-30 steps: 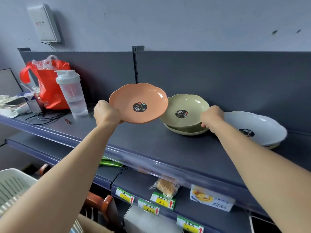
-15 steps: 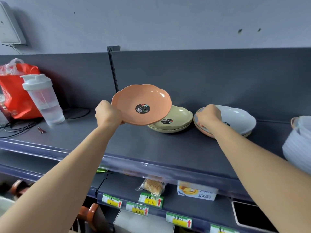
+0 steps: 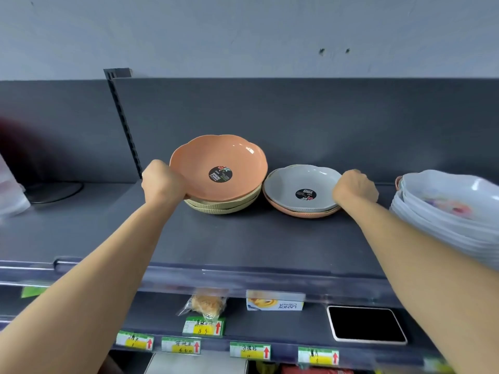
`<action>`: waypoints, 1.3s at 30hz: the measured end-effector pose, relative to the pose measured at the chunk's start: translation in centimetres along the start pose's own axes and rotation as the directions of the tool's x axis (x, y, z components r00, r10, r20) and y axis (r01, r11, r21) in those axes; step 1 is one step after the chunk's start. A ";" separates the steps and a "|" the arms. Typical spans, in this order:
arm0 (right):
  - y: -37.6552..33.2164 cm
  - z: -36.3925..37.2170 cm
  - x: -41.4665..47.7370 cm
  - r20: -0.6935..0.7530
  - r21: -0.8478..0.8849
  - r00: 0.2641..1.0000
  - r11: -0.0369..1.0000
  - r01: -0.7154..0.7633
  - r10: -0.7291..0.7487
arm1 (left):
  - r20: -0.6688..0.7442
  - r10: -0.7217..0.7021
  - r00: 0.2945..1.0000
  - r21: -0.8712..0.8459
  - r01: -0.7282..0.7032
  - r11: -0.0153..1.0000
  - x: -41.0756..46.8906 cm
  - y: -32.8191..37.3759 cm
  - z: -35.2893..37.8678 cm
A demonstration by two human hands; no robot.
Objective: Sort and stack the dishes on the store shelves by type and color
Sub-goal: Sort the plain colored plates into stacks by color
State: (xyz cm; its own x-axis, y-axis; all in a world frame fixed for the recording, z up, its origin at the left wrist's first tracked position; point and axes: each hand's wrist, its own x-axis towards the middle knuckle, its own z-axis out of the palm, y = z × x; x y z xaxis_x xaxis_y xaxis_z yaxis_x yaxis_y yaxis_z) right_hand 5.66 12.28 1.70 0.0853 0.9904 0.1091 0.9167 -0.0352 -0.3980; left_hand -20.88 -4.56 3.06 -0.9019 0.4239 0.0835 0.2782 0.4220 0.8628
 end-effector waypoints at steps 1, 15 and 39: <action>0.1 0.0 0.0 0.019 -0.006 1.000 1.000 -0.010 0.010 | -0.013 -0.016 1.000 0.001 0.016 1.000 0.1 -0.2 -0.3; -0.9 -1.7 0.0 -0.012 0.184 1.000 0.983 -0.024 0.027 | -0.260 -0.245 0.934 -0.065 0.236 0.970 0.9 -6.4 -5.8; -8.4 -0.7 -6.0 0.066 0.424 0.981 0.895 0.138 -0.183 | -0.263 -0.287 0.921 0.228 0.349 0.909 -0.7 -10.8 -9.4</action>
State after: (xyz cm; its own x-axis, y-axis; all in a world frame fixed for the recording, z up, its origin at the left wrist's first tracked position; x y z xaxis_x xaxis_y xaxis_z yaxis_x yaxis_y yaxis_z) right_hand -2.28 6.54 5.08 -0.1096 0.9867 0.1198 0.6669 0.1624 -0.7273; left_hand -26.33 -16.93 -1.61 -0.9975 0.0586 -0.0400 0.0139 0.7144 0.6996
